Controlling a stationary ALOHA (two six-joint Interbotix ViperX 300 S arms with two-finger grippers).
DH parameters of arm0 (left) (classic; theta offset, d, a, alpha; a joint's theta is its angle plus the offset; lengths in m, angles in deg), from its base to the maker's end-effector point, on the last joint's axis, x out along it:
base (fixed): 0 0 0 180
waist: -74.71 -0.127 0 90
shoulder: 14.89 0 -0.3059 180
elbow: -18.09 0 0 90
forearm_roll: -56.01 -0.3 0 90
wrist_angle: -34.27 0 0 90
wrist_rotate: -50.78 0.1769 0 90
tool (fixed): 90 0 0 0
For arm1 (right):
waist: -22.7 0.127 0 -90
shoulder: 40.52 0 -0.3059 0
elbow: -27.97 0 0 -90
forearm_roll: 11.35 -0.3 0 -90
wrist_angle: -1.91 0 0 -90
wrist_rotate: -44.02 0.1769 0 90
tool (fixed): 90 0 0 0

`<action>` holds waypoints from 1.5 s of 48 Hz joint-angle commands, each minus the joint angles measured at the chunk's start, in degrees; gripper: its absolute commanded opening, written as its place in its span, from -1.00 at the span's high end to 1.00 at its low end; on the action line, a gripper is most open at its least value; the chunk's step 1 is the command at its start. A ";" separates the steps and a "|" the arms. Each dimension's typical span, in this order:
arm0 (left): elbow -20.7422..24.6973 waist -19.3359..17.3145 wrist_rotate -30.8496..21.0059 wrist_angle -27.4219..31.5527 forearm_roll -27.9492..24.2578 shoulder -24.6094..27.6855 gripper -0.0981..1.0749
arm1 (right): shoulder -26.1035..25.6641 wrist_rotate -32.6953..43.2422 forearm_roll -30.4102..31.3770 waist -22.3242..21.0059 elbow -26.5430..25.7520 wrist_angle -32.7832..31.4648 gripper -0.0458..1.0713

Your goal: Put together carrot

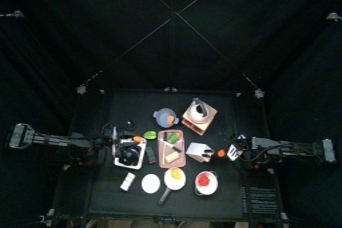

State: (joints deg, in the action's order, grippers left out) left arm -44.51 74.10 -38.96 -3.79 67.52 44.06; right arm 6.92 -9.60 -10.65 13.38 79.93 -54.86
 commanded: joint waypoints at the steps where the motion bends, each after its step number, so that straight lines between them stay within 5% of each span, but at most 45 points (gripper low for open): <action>1: 0.97 0.09 0.09 -0.26 -0.18 0.09 -0.26 | 0.18 0.09 -0.18 -1.32 -1.76 0.35 0.10; 20: 1.67 0.18 0.00 -0.26 -7.03 0.62 -0.26 | -4.13 -0.18 -0.79 -8.00 -6.77 6.86 0.14; 43: 6.06 0.18 0.35 -0.44 -7.21 4.04 -0.26 | -3.08 0.09 -3.52 -12.30 -4.57 40.08 0.17; 54: 9.40 -0.26 0.79 -1.58 -12.39 8.09 -0.28 | 1.58 -0.09 -10.46 -10.37 -0.79 57.04 0.17; 72: 11.07 0.70 0.35 -15.29 -8.17 11.87 -0.27 | 6.42 0.18 -6.59 0.00 -0.18 76.64 0.18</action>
State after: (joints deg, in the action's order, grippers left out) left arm -35.46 74.62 -38.25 -16.10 58.65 54.87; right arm 12.37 -9.33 -18.03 12.32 80.46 17.91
